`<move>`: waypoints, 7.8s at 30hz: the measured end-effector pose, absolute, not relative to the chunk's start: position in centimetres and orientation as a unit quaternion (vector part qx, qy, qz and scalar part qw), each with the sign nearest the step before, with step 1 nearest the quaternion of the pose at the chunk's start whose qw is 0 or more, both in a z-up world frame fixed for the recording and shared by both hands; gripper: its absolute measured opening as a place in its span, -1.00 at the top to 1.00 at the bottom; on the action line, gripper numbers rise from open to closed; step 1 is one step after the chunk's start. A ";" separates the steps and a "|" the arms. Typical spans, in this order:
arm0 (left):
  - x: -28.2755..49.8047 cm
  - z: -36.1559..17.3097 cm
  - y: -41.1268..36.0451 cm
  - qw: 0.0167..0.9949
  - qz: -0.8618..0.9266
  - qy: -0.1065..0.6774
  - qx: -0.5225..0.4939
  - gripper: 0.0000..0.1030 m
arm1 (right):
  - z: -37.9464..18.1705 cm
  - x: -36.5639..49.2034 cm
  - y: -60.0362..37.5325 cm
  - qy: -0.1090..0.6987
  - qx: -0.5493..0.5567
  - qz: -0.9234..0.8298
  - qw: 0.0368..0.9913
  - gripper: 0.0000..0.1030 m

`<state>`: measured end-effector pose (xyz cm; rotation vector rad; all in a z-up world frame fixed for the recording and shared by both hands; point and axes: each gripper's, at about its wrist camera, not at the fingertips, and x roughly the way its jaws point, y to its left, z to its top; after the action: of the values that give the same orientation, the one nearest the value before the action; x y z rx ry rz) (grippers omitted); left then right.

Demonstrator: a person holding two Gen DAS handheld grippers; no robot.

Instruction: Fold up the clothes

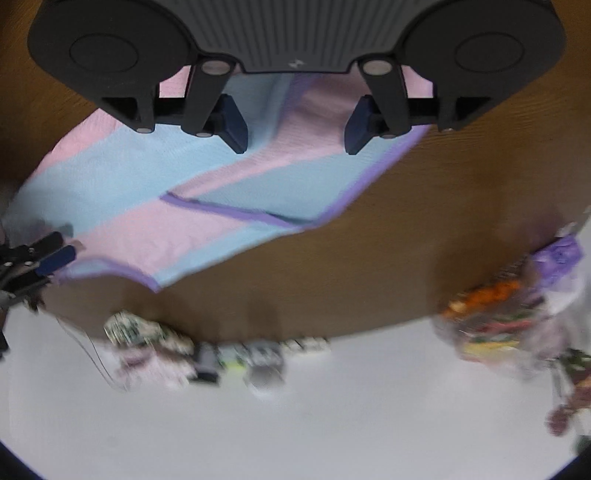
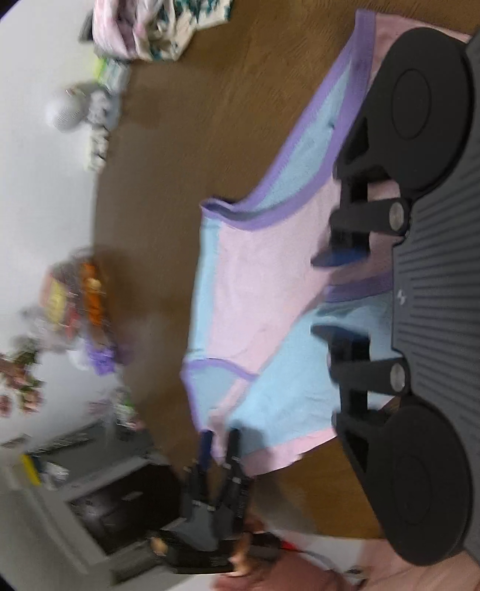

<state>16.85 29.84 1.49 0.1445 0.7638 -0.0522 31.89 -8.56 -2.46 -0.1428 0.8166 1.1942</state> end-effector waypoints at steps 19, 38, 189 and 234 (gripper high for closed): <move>9.2 1.7 32.6 0.935 0.056 0.351 0.010 0.24 | -3.8 24.8 -11.0 0.355 -0.034 0.517 0.778 0.22; 15.3 1.3 38.2 0.903 0.063 0.421 0.060 0.74 | -5.1 25.0 -11.3 0.373 -0.021 0.491 0.787 0.15; 13.8 -1.4 22.4 0.920 -0.095 0.328 0.193 0.91 | -3.8 20.3 -7.0 0.177 -0.338 0.580 0.720 0.91; 34.3 0.7 3.1 0.870 -0.262 0.412 0.074 -0.08 | -3.8 44.1 -16.4 0.507 -0.017 0.427 0.749 0.05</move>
<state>34.31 3.09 0.70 0.1545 0.8614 -0.5472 44.06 -16.45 -3.82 -0.0368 1.1083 0.9338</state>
